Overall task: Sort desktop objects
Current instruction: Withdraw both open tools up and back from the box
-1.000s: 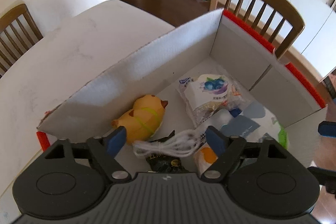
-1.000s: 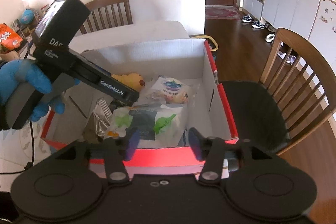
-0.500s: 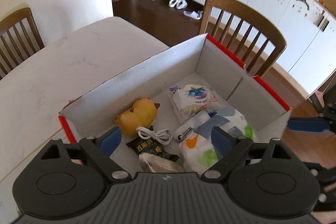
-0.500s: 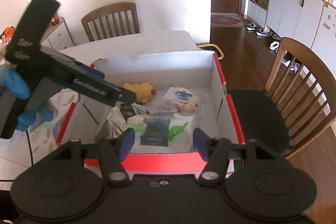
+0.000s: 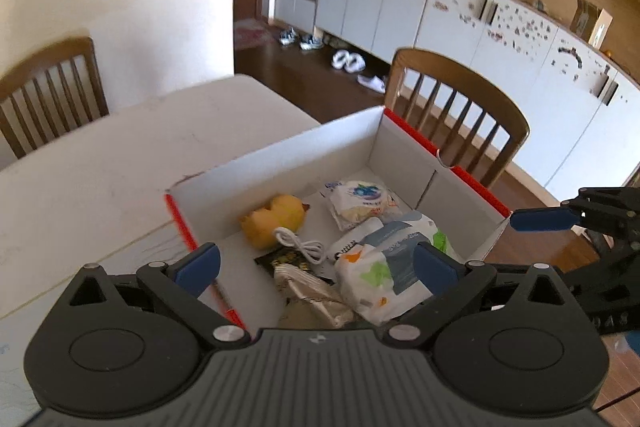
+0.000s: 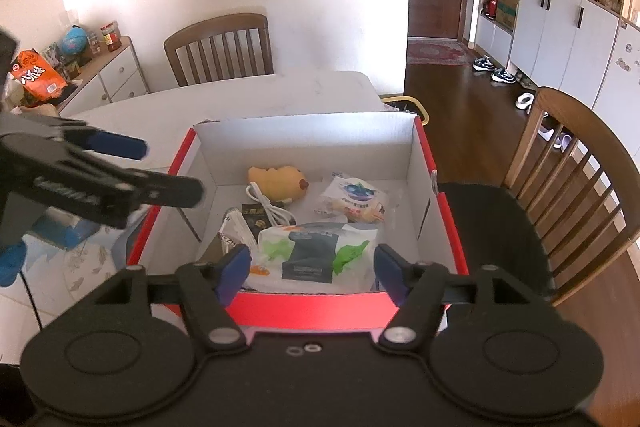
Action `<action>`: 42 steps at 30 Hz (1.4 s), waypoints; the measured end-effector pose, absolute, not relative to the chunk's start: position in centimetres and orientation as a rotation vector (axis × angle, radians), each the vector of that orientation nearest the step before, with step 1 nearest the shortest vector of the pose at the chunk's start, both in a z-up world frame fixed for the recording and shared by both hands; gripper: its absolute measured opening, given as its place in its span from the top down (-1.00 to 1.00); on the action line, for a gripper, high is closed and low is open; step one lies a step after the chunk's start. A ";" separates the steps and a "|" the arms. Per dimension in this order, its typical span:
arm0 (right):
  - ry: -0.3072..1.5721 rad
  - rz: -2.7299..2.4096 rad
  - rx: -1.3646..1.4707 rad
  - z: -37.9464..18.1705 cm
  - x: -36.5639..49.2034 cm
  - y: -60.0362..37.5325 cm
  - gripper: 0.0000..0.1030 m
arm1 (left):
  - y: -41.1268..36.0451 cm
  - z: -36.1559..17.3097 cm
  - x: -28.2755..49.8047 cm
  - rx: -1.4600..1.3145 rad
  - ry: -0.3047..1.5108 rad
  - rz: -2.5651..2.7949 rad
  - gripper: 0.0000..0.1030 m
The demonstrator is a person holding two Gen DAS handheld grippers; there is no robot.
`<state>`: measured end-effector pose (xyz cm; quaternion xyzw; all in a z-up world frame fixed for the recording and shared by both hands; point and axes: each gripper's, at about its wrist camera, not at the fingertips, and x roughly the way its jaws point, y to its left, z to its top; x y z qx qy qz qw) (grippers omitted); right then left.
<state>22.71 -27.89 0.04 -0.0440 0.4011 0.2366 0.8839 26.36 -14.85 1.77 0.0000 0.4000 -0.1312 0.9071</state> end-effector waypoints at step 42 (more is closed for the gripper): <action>0.757 0.391 -0.044 0.9 17.5 -24.4 -0.90 | -11.1 1.0 17.0 0.136 0.747 -0.217 -1.00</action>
